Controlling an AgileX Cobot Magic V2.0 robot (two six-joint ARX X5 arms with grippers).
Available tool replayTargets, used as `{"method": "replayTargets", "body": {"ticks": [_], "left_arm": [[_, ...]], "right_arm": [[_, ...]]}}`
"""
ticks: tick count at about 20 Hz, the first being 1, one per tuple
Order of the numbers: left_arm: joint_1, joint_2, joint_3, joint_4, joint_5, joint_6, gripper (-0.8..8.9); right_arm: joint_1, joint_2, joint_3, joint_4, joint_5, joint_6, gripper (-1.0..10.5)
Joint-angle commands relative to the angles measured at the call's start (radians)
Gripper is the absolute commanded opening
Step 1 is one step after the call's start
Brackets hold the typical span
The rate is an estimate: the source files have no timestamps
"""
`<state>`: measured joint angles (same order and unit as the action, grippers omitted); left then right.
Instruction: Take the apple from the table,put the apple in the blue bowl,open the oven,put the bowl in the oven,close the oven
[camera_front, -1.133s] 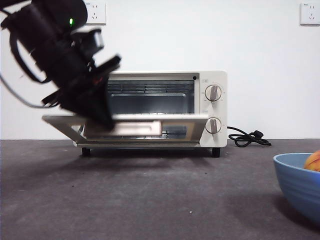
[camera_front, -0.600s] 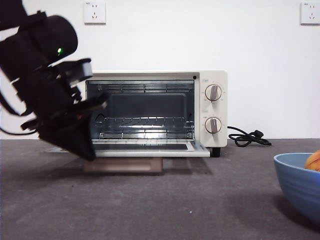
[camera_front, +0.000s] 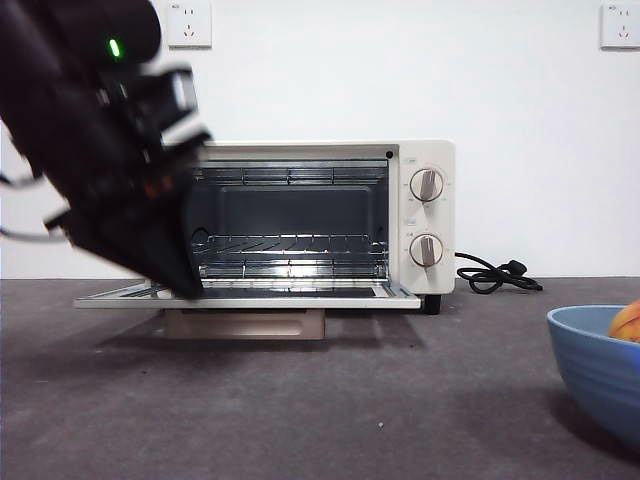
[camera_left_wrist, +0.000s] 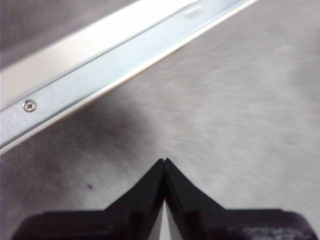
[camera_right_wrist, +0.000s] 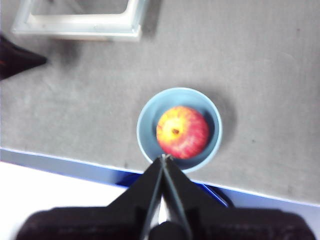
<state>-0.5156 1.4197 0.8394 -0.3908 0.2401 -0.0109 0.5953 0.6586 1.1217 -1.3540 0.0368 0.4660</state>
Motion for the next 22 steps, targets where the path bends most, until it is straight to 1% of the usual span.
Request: {"method": "replayTargets", "body": {"ticks": [1, 2, 5, 7, 10, 12, 15, 16, 18, 19, 21, 22], "left_arm": [[-0.014, -0.11, -0.007, -0.076, 0.003, 0.014, -0.06], [-0.016, -0.165, -0.007, -0.117, 0.003, 0.014, -0.06], [-0.015, -0.335, -0.007, -0.214, 0.002, 0.015, -0.06], [-0.013, -0.44, -0.007, -0.25, -0.002, 0.015, -0.06], [-0.013, -0.564, -0.007, -0.291, -0.005, 0.015, -0.06], [-0.011, -0.619, -0.007, -0.325, -0.006, 0.015, -0.06], [-0.011, -0.665, -0.007, -0.38, -0.005, 0.015, -0.06], [-0.011, -0.671, -0.007, -0.396, -0.005, 0.015, -0.06], [-0.011, -0.674, -0.007, -0.42, -0.005, 0.015, -0.06], [-0.011, -0.674, -0.007, -0.431, -0.005, 0.015, -0.06], [-0.011, -0.674, -0.007, -0.435, -0.005, 0.018, -0.06], [-0.011, -0.674, -0.007, -0.433, -0.005, 0.019, -0.06]], "right_arm": [[0.0, 0.018, -0.02, -0.016, -0.029, 0.043, 0.0], [-0.001, 0.026, -0.042, -0.016, -0.042, 0.063, 0.0], [-0.001, 0.032, -0.174, 0.019, -0.037, 0.132, 0.0], [-0.001, 0.031, -0.273, 0.064, -0.037, 0.184, 0.0], [-0.018, 0.032, -0.372, 0.159, -0.033, 0.234, 0.0], [-0.058, 0.033, -0.394, 0.168, -0.018, 0.233, 0.1], [-0.129, 0.039, -0.401, 0.172, -0.01, 0.211, 1.8], [-0.148, 0.043, -0.402, 0.172, -0.011, 0.2, 2.0], [-0.177, 0.066, -0.402, 0.174, -0.011, 0.185, 2.0], [-0.187, 0.089, -0.402, 0.174, -0.002, 0.181, 2.2], [-0.203, 0.137, -0.402, 0.184, 0.008, 0.148, 3.4], [-0.208, 0.161, -0.402, 0.199, 0.008, 0.132, 3.5]]}}
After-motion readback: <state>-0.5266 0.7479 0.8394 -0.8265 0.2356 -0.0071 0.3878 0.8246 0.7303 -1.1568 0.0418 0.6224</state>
